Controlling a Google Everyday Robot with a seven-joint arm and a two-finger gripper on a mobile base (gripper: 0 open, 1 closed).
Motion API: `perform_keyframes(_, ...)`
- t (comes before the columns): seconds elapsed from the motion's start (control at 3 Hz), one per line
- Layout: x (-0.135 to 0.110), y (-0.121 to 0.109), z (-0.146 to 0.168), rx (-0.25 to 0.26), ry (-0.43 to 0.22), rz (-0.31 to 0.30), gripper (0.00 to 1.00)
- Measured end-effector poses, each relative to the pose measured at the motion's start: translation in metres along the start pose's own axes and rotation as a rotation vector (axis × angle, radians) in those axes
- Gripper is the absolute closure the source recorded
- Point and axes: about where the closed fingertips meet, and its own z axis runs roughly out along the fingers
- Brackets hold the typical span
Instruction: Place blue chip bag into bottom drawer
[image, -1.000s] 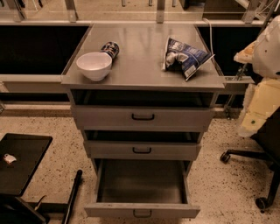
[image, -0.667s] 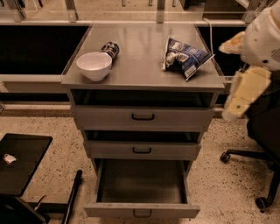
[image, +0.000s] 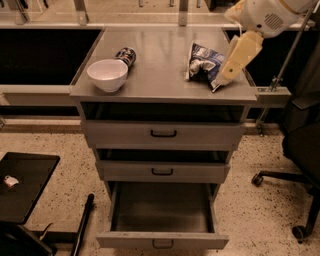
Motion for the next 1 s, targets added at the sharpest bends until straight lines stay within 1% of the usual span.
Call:
perform_keyframes(0.33, -0.01, -0.051, 0.019, 0.063, 0.021, 0.044, 0.0)
perform_keyframes(0.67, -0.011, -0.092, 0.042, 0.105, 0.084, 0.088, 0.0)
perform_keyframes(1.0, -0.01, -0.113, 0.06, 0.123, 0.14, 0.109, 0.0)
